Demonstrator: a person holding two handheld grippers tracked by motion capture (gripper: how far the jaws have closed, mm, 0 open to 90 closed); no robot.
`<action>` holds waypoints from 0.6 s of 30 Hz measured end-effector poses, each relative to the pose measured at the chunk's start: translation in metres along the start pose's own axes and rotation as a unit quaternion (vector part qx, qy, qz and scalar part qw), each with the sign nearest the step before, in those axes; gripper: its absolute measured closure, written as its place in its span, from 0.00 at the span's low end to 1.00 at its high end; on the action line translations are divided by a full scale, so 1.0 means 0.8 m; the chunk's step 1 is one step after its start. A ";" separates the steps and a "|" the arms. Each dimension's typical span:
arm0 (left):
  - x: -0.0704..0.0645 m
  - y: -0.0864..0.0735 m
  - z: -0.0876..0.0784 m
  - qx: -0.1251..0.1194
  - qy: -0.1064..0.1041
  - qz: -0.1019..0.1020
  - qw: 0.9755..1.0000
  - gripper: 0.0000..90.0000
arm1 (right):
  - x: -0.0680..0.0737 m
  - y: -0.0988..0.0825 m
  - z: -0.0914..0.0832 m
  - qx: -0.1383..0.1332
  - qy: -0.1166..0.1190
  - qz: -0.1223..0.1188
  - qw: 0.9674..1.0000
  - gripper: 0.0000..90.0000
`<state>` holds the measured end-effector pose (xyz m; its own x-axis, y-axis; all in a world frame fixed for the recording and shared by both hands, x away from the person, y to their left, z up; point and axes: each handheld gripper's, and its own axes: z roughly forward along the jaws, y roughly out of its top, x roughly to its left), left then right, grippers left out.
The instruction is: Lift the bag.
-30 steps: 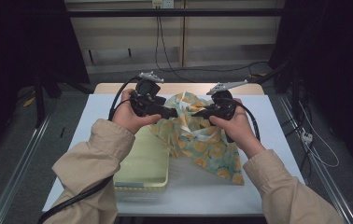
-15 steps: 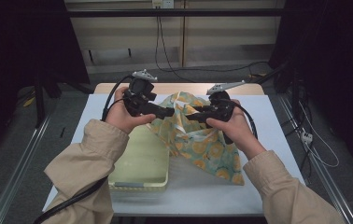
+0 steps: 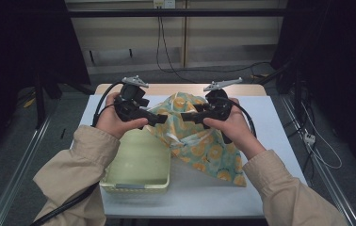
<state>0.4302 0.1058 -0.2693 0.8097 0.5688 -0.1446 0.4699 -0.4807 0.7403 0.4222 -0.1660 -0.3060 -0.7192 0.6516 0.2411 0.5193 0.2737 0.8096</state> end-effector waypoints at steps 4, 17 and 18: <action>0.009 -0.009 -0.008 0.002 0.003 -0.006 1.000 0.07 | 0.007 0.004 -0.002 -0.005 0.002 0.001 1.000 0.42; 0.019 -0.039 -0.014 -0.001 0.005 -0.017 1.000 0.07 | 0.011 0.006 -0.020 0.002 0.007 -0.014 1.000 0.23; 0.019 -0.041 -0.014 -0.002 0.003 -0.017 1.000 0.07 | 0.010 0.006 -0.023 0.003 0.009 -0.013 1.000 0.23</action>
<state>0.4236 0.1377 -0.2884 0.7909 0.5890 -0.1663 0.4962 -0.4580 0.7376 0.4103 -0.1723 -0.2907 -0.7401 0.6321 0.2298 0.5036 0.2944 0.8122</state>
